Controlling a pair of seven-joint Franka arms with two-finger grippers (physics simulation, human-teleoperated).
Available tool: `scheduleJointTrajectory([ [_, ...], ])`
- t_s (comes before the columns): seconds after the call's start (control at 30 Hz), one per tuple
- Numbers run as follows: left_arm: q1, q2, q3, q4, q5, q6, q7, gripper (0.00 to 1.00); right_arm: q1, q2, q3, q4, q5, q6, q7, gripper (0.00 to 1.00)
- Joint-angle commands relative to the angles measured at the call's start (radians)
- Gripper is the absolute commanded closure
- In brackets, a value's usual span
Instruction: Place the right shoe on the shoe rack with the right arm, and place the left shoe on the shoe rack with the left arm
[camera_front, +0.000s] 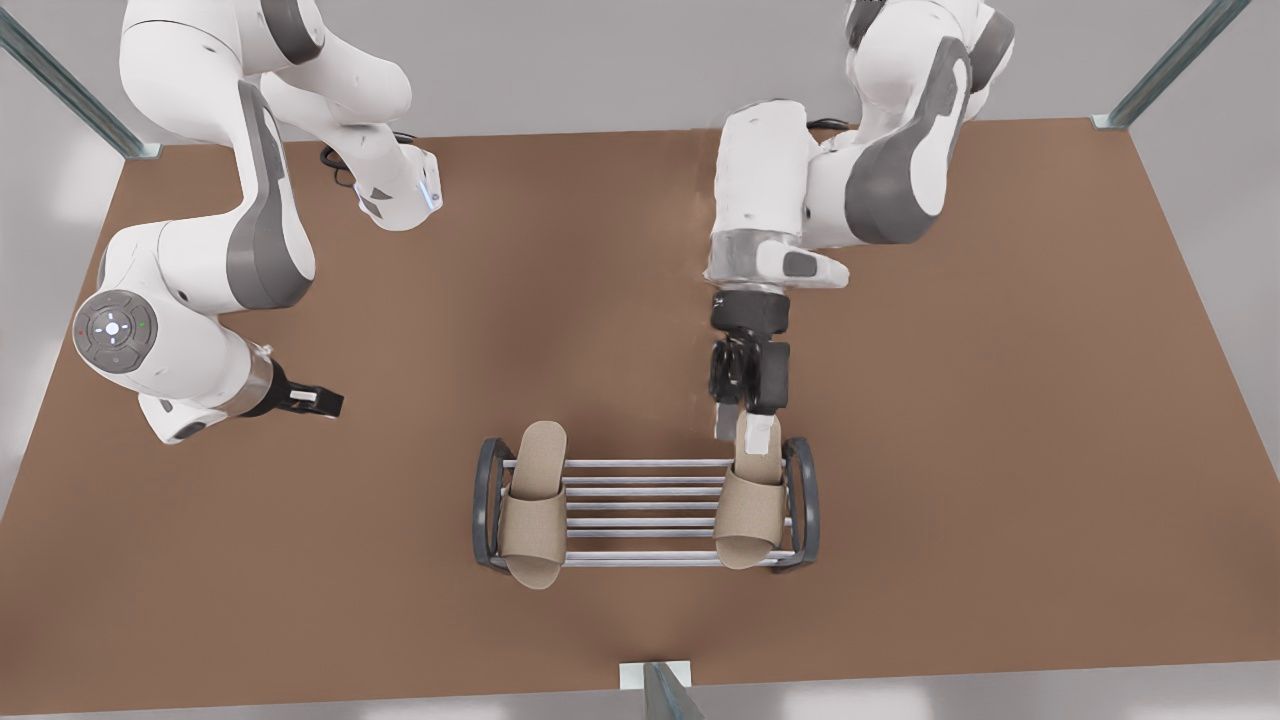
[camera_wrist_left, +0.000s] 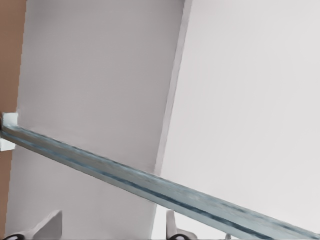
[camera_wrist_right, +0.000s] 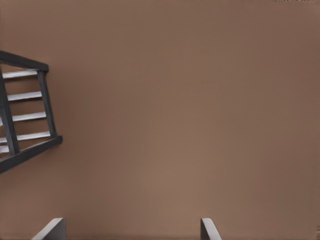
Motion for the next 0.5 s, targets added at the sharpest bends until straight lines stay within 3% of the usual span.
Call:
scheduleJointTrajectory([
  [0.0, 0.112, -0.005, 0.017, 0.06, -0.615, -1.06, 2.143, 0.0, 0.0, -0.001, 0.0, 0.0, 0.0, -0.002, -0.127, 0.0],
  [0.1, 0.131, -0.045, 0.092, 0.048, -0.615, -1.057, 2.614, 0.0, 0.0, -0.001, 0.0, 0.0, 0.0, 0.0, -0.127, 0.0],
  [0.2, 0.158, -0.229, 0.083, -0.162, -0.612, -0.994, 2.65, 0.0, 0.002, -0.001, 0.0, -0.001, 0.005, 0.0, -0.127, 0.0],
  [0.27, 0.161, -0.275, 0.083, -0.227, -0.611, -0.973, 2.685, 0.0, 0.005, -0.001, 0.0, -0.001, 0.006, -0.002, -0.127, 0.0],
  [0.47, 0.164, -0.275, 0.085, -0.228, -0.612, -0.973, 2.69, 0.0, 0.011, -0.001, 0.002, -0.001, 0.002, -0.002, -0.129, 0.0],
])
